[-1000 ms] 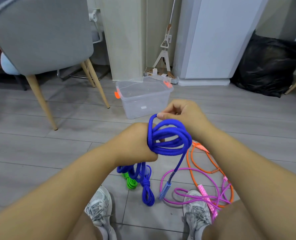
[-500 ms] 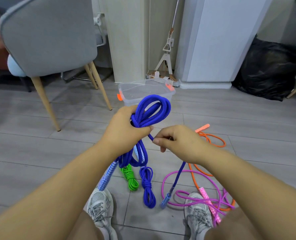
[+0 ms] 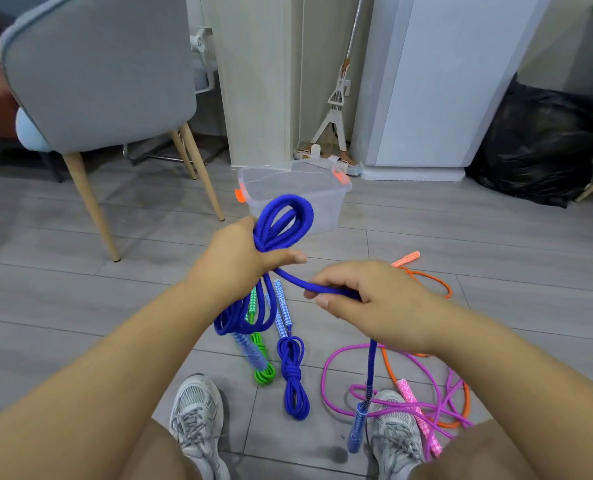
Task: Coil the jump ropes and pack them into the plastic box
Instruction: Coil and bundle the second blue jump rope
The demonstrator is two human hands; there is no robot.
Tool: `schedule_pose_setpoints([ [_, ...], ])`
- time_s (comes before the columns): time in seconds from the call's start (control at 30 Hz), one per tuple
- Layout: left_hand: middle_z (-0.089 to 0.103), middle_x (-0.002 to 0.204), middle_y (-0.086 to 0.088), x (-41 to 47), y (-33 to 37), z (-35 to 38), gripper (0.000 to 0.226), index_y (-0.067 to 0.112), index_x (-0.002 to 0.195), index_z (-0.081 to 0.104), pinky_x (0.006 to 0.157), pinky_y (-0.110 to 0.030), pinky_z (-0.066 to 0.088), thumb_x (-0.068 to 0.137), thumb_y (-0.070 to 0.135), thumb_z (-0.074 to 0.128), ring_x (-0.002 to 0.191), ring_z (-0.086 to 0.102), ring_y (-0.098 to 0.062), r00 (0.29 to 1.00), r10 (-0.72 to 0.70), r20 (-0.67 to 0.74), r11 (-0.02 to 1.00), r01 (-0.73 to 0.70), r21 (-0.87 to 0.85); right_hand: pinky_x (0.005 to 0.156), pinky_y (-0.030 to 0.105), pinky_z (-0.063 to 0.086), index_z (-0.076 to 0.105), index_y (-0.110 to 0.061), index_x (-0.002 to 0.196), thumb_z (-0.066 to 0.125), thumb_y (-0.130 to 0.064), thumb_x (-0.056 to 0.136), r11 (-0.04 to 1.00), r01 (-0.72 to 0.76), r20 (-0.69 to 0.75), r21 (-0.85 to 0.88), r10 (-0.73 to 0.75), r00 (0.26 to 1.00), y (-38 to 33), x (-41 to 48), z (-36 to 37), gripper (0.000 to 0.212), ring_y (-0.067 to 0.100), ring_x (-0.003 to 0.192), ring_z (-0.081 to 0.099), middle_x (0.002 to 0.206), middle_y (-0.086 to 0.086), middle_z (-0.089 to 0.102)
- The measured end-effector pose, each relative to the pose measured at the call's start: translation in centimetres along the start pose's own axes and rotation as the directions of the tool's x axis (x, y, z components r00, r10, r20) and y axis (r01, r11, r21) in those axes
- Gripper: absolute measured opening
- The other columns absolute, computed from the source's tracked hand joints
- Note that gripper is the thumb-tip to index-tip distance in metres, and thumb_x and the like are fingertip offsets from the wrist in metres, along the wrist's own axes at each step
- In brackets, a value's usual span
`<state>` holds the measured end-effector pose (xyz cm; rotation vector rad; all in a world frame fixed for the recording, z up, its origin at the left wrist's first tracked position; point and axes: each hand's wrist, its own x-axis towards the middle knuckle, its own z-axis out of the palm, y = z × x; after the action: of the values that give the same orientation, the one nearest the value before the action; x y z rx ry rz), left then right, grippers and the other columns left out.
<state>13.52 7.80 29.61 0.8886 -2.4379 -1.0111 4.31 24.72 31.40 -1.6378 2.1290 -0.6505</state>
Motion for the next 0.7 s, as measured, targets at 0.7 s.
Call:
schedule_pose_setpoints([
  [0.7,0.06,0.075,0.005,-0.7,0.3,1.4,0.04,0.025,0.086,0.054,0.062,-0.021,0.046,0.063,0.043,0.082,0.067,0.055,-0.012,0.873,0.19,0.45,0.939,-0.296,0.177,0.07,0.022,0.039,0.072,-0.024,0.093,0.061,-0.023,0.087,0.98,0.183,-0.272,-0.072,-0.196,0.942,0.3,2.7,-1.4,0.013,0.009,0.075,0.047,0.081,-0.001,0.048],
])
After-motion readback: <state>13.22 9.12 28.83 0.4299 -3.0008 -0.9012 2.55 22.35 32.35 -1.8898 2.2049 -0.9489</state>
